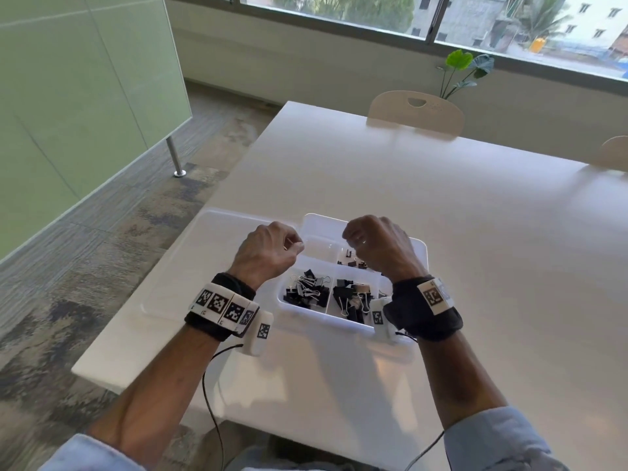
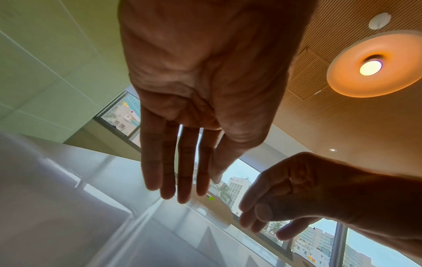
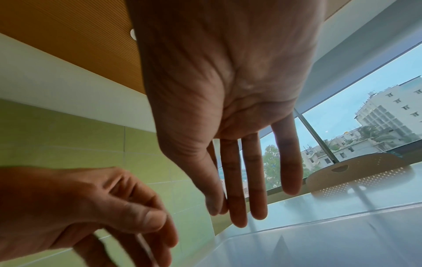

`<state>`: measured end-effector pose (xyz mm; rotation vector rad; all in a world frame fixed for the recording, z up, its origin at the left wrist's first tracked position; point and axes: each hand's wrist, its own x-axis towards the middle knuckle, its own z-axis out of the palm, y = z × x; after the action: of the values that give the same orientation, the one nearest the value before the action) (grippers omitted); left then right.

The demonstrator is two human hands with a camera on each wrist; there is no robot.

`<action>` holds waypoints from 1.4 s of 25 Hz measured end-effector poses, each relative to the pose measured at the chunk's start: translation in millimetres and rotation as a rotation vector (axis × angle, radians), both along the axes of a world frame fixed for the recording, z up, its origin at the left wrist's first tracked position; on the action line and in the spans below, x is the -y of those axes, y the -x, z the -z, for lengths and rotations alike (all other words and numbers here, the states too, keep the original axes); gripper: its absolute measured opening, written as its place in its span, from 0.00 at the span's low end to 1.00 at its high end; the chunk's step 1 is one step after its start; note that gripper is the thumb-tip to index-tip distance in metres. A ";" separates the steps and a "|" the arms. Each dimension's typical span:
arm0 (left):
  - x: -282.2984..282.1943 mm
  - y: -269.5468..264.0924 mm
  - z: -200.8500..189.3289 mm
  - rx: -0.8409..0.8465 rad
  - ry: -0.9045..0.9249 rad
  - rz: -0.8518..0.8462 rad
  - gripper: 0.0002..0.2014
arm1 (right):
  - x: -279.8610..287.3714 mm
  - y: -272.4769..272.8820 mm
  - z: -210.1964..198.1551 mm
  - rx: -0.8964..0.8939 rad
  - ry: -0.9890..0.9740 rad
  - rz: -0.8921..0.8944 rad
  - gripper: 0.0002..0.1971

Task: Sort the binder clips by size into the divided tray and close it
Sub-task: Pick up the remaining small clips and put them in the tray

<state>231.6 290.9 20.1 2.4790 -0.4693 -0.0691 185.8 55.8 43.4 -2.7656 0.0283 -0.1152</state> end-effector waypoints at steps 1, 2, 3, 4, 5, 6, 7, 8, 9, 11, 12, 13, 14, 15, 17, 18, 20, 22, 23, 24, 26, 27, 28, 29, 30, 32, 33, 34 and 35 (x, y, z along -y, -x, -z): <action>-1.2 0.3 0.5 0.004 -0.003 0.000 0.08 | 5.0 -1.1 -1.0 0.009 -0.003 0.021 0.10; -1.2 0.7 0.9 0.009 -0.003 0.001 0.08 | 9.0 -2.0 -2.1 0.014 0.010 0.041 0.10; -0.4 1.3 1.0 0.011 -0.002 0.007 0.08 | 12.1 -3.3 -2.0 0.012 0.019 0.057 0.10; 1.8 1.9 0.7 0.013 -0.001 0.020 0.08 | 14.8 -4.8 -1.0 0.001 0.027 0.069 0.11; 4.6 2.2 0.2 0.016 0.000 0.034 0.08 | 17.2 -6.4 0.6 -0.011 0.033 0.077 0.11; 7.0 2.2 -0.4 0.017 0.001 0.046 0.08 | 18.5 -8.0 2.4 -0.026 0.032 0.082 0.12; 9.2 1.9 -1.1 0.016 0.004 0.054 0.08 | 19.7 -8.8 3.5 -0.032 0.026 0.081 0.12; 11.0 1.3 -1.1 0.016 0.005 0.058 0.08 | 20.1 -9.6 5.1 -0.033 0.020 0.075 0.11; 11.9 0.5 -0.8 0.021 0.006 0.057 0.08 | 20.2 -10.7 6.8 -0.032 0.019 0.068 0.11; 12.8 -1.3 0.3 0.017 0.010 0.050 0.08 | 18.9 -12.2 8.6 -0.033 0.038 0.053 0.10; 14.9 -2.4 0.4 0.013 0.009 0.056 0.07 | 19.2 -13.4 9.6 -0.037 0.047 0.055 0.10; 18.8 -3.9 0.0 0.006 0.004 0.073 0.07 | 21.1 -15.1 10.8 -0.047 0.056 0.063 0.10; 23.5 -5.2 -0.9 -0.002 -0.006 0.099 0.06 | 24.5 -17.4 12.7 -0.064 0.068 0.074 0.10; 29.5 -6.5 -2.0 -0.012 -0.020 0.128 0.06 | 28.5 -19.5 14.6 -0.094 0.082 0.084 0.11; 44.1 -10.8 -5.0 -0.033 -0.053 0.188 0.06 | 35.8 -22.4 18.6 -0.193 0.117 0.099 0.11; 51.6 -12.8 -5.9 -0.044 -0.070 0.211 0.06 | 38.5 -23.3 21.1 -0.238 0.134 0.102 0.10; 63.7 -16.7 -7.0 -0.050 -0.097 0.232 0.06 | 41.5 -25.8 25.3 -0.271 0.145 0.102 0.10; 71.8 -20.0 -6.7 -0.041 -0.101 0.229 0.06 | 42.1 -29.9 27.6 -0.273 0.151 0.095 0.10; 75.2 -21.7 -6.6 -0.038 -0.101 0.232 0.06 | 41.3 -32.0 28.0 -0.283 0.165 0.090 0.11; 79.3 -23.1 -6.7 -0.040 -0.109 0.245 0.05 | 40.9 -33.9 28.3 -0.294 0.186 0.087 0.11; 87.5 -25.4 -7.2 -0.068 -0.133 0.289 0.06 | 39.0 -37.3 30.1 -0.323 0.243 0.077 0.11; 91.3 -27.2 -6.9 -0.094 -0.147 0.310 0.07 | 37.5 -39.1 31.5 -0.332 0.276 0.070 0.11; 95.2 -29.3 -5.9 -0.120 -0.169 0.329 0.08 | 36.6 -40.7 33.2 -0.340 0.306 0.062 0.10; 98.6 -32.0 -4.2 -0.144 -0.199 0.341 0.10 | 35.7 -42.4 35.0 -0.345 0.334 0.054 0.09; 101.0 -34.7 -2.1 -0.161 -0.230 0.346 0.12 | 34.9 -43.9 36.6 -0.352 0.361 0.044 0.09; 104.8 -38.5 1.6 -0.181 -0.249 0.334 0.15 | 34.1 -45.9 39.8 -0.371 0.404 0.016 0.09; 106.6 -40.3 2.9 -0.185 -0.243 0.332 0.16 | 34.5 -46.9 41.5 -0.380 0.420 0.003 0.09; 108.2 -41.2 3.7 -0.186 -0.239 0.337 0.18 | 35.4 -47.5 43.0 -0.387 0.433 -0.008 0.10; 109.4 -42.1 4.4 -0.184 -0.240 0.342 0.18 | 36.3 -48.0 43.8 -0.391 0.441 -0.018 0.10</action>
<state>273.6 181.4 15.7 2.5627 -0.8416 -0.5141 233.8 19.5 -0.4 -3.1791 0.0898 0.4807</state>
